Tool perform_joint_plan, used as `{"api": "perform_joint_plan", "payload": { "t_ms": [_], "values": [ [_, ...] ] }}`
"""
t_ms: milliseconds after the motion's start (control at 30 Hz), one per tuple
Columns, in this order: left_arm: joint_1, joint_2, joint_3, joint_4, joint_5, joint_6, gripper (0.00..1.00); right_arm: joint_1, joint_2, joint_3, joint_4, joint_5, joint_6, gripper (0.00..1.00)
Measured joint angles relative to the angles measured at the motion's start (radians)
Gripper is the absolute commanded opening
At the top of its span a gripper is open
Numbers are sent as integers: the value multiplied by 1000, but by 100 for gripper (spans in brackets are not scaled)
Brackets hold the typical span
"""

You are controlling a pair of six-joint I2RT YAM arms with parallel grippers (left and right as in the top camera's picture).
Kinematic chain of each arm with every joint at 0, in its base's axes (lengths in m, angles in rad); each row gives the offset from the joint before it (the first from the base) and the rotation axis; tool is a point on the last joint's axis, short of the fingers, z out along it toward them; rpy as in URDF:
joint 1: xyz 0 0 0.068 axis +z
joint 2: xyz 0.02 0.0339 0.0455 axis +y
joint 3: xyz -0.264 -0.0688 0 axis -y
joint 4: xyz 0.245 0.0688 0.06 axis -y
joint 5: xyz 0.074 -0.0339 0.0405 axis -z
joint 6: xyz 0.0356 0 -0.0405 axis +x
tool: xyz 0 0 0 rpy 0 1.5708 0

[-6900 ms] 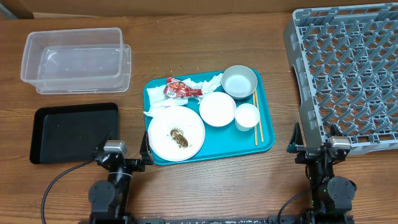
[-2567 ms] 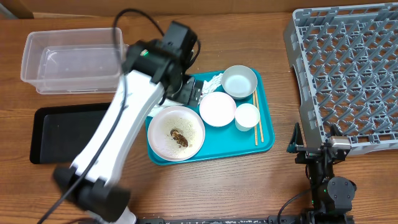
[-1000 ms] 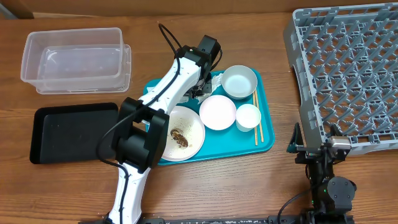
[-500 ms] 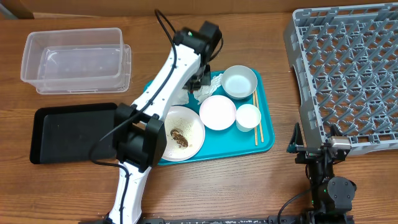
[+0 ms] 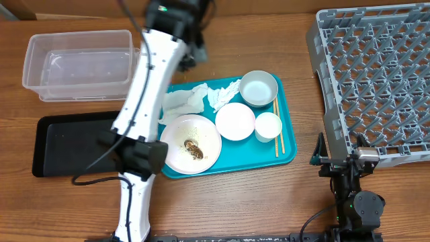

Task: Sort waste into correct bins and load items into the dishwasher
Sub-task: 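Carry the red wrapper with the left gripper into the clear bin, then move the left gripper back to the tray and grasp the white tissue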

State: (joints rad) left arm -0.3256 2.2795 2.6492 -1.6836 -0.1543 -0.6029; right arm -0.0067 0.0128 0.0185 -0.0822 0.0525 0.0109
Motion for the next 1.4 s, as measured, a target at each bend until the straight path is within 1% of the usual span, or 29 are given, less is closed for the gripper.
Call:
{"api": "perform_joint_plan", "payload": {
  "t_ms": [167,367,433,467,500,533,567,600,733,867,967,1100,1200,1267,1400],
  "values": [
    [148,0,2,2,0,-53,4,0,0,0,0,0,0,100],
    [348,0,2,31,0,-78,4,0,0,0,0,0,0,100],
    [408,0,2,42,0,-79,6,0,0,0,0,0,0,100],
    [439,0,1,48,0,-79,15,0,0,0,0,0,0,100],
    [464,0,-3,55,0,-79,34,0,0,0,0,0,0,100],
    [486,0,-6,62,0,-80,59,0,0,0,0,0,0,100],
    [504,0,-11,69,0,-84,94,0,0,0,0,0,0,100],
    [520,0,-17,75,0,-83,100,0,0,0,0,0,0,100],
    [559,0,-35,84,0,-85,100,0,0,0,0,0,0,100],
    [568,0,-39,83,16,-74,100,0,0,0,0,0,0,100],
    [567,0,-39,75,81,-30,100,0,0,0,0,0,0,100],
    [551,0,-39,15,235,73,100,0,0,0,0,0,0,100],
    [505,0,-39,-3,346,175,100,0,0,0,0,0,0,100],
    [449,0,-39,-3,400,241,100,0,0,0,0,0,0,100],
    [292,0,-40,-2,420,300,100,0,0,0,0,0,0,100]
  ]
}}
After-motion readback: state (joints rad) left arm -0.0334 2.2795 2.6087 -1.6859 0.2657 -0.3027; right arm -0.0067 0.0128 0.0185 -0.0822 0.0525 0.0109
